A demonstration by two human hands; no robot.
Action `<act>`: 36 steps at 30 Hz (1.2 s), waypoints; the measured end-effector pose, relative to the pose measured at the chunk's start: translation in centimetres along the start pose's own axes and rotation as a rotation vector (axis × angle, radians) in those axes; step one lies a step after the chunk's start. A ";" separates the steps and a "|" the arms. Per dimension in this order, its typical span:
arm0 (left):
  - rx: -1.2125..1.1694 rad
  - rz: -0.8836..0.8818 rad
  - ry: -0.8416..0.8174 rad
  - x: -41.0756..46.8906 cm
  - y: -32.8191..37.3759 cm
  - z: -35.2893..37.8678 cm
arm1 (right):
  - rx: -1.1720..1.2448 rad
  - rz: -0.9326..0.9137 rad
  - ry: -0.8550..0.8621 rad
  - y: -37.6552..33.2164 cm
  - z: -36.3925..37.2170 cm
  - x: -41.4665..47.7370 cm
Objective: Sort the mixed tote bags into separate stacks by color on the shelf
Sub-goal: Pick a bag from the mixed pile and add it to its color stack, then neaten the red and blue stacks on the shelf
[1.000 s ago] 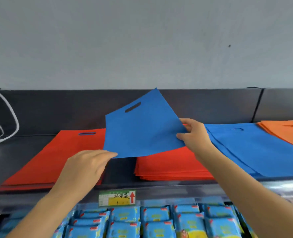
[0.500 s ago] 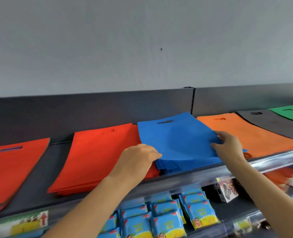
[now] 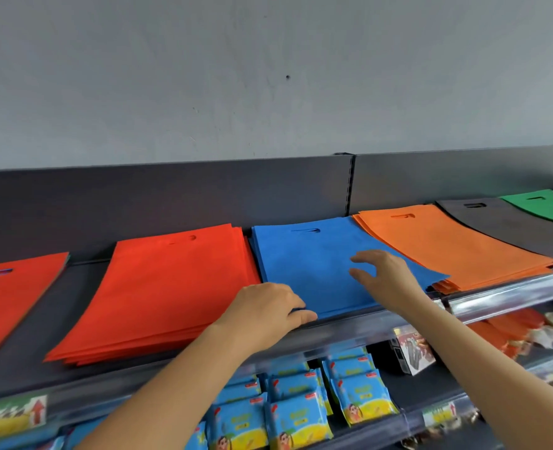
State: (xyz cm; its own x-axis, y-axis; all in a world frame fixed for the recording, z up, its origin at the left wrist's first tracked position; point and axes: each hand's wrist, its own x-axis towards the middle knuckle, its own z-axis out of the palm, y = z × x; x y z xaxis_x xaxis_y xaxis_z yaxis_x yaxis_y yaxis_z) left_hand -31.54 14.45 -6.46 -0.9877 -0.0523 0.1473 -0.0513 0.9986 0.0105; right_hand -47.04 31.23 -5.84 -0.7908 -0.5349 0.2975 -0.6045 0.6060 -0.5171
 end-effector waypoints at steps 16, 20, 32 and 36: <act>-0.066 -0.158 0.317 -6.7 -6.6 -4.4 | -0.008 -0.149 -0.167 -9.0 2.1 -2.1; -0.098 -0.260 0.404 -11.4 -11.4 -4.7 | 0.093 -0.270 -0.166 -14.7 3.6 -3.7; 0.002 -0.718 0.395 -30.7 -26.2 -4.7 | 0.176 -0.617 -0.308 -31.5 14.2 -8.0; 0.020 -0.804 0.381 -36.2 -29.8 -4.7 | 0.166 -0.700 -0.387 -36.7 18.4 -8.9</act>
State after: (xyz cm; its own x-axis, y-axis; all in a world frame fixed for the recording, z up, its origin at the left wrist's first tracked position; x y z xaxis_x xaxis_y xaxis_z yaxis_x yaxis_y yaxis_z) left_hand 6.42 -13.45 -7.43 -0.5361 -0.7315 0.4214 -0.7140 0.6592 0.2359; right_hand -16.08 2.91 -4.30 -0.1276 -0.9412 0.3128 -0.8998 -0.0228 -0.4357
